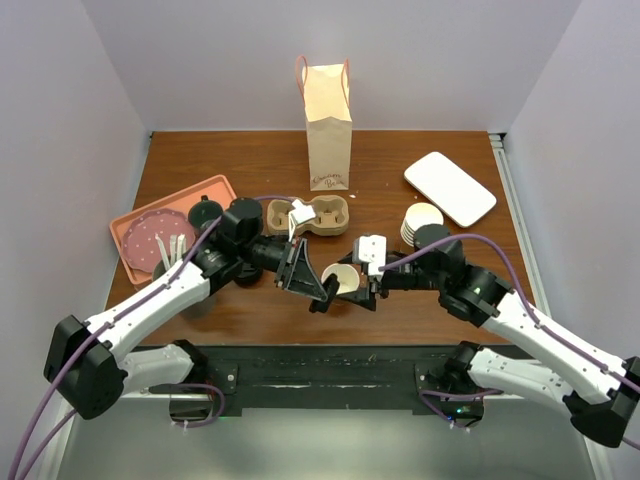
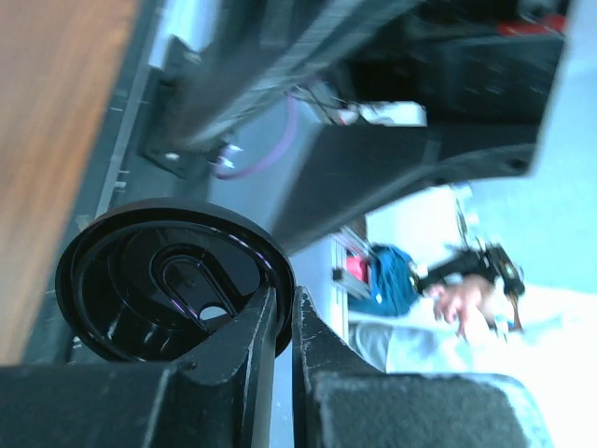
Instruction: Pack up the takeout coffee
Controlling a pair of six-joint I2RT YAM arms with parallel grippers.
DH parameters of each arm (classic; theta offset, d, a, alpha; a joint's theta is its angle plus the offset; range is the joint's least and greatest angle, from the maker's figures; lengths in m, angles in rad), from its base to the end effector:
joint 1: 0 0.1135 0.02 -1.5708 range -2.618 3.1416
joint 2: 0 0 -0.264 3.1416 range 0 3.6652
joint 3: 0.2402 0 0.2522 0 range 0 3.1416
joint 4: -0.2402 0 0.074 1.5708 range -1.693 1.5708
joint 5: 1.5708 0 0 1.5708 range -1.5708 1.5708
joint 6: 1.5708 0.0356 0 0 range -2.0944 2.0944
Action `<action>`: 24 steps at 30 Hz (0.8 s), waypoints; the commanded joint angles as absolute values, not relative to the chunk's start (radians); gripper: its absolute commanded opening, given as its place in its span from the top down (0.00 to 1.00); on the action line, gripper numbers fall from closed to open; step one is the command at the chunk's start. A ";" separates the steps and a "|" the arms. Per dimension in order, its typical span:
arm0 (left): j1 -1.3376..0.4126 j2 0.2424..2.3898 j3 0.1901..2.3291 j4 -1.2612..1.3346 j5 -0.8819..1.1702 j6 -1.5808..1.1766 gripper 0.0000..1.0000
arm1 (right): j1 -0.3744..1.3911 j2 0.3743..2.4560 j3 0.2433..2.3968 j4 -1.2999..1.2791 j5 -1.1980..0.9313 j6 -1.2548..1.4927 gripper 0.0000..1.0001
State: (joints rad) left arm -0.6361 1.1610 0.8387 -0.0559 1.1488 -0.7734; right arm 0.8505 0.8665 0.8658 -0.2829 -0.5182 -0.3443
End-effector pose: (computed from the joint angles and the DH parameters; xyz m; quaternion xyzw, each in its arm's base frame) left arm 0.1806 -0.1737 0.3023 0.2568 0.7139 -0.6479 0.0679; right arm 0.1152 0.1580 0.3452 -0.5621 0.5528 0.3437 0.5102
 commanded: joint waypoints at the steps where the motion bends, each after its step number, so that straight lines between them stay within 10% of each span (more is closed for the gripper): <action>1: -0.673 1.132 0.812 0.054 1.252 -0.854 1.00 | 0.854 0.913 0.949 -0.314 -0.643 -0.485 0.30; 24: -0.709 1.238 0.864 0.109 1.322 -0.959 1.00 | 0.870 0.991 0.980 -0.526 -0.769 -0.673 0.46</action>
